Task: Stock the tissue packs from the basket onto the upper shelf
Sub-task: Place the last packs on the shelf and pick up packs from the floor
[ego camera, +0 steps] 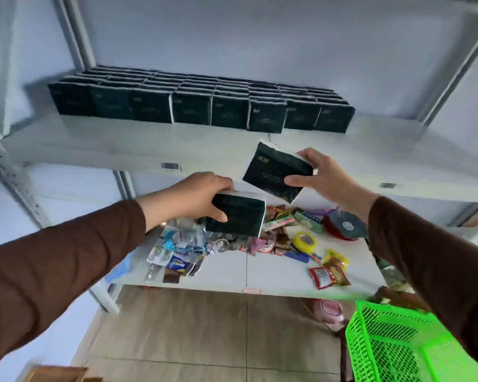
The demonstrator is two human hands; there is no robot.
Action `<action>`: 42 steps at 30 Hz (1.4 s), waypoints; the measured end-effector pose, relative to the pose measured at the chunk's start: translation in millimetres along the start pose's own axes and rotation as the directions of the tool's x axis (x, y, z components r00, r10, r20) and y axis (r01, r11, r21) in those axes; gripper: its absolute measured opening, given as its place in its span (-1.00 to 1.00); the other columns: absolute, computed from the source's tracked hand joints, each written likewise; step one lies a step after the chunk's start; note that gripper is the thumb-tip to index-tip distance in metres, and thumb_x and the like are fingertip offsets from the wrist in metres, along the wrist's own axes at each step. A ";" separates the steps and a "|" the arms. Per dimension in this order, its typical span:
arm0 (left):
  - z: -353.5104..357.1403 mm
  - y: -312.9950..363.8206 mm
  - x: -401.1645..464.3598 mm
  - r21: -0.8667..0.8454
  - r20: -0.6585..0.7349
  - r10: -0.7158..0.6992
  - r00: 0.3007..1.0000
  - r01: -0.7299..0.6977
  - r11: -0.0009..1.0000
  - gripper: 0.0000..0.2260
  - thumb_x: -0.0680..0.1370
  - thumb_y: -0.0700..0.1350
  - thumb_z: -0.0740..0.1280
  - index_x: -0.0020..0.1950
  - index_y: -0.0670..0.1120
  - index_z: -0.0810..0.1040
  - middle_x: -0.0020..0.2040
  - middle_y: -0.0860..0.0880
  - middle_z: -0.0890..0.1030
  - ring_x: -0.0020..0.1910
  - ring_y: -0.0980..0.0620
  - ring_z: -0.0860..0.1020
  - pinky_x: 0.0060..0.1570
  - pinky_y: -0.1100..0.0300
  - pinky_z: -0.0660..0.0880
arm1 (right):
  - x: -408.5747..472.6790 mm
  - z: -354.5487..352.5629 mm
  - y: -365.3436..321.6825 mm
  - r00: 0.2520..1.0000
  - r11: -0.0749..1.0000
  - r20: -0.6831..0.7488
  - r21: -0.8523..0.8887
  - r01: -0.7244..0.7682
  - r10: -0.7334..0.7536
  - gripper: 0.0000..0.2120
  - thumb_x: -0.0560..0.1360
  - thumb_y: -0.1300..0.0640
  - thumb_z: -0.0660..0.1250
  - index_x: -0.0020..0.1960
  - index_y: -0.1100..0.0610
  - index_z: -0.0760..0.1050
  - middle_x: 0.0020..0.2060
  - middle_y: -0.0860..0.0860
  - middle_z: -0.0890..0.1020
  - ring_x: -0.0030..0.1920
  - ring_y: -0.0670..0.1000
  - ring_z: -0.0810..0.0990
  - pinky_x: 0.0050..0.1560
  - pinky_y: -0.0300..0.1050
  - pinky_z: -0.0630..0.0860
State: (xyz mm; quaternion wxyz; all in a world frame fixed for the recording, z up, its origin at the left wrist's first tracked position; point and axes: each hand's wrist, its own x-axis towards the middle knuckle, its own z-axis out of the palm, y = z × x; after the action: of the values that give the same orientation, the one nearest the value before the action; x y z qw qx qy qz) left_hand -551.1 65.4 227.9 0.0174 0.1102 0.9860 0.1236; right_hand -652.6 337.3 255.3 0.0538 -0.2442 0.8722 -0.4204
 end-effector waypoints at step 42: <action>-58.7 100.2 426.0 0.622 -0.281 -0.032 0.959 0.207 0.755 -0.51 0.44 -0.14 0.45 0.34 -0.09 0.42 0.26 -0.16 0.42 0.21 -0.18 0.42 0.11 -0.01 0.45 | 248.2 -250.8 212.0 0.986 0.931 -0.138 -0.363 0.039 -0.096 -0.48 0.32 0.02 0.56 0.21 0.00 0.44 0.14 0.01 0.37 0.15 0.10 0.41 0.15 0.00 0.47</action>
State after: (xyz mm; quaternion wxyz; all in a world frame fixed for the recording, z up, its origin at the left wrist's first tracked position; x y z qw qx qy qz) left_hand -948.7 240.5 306.5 -0.1397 0.0291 0.9669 -0.2114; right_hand -1025.4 509.4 282.7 -0.0737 -0.2466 0.9269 -0.2730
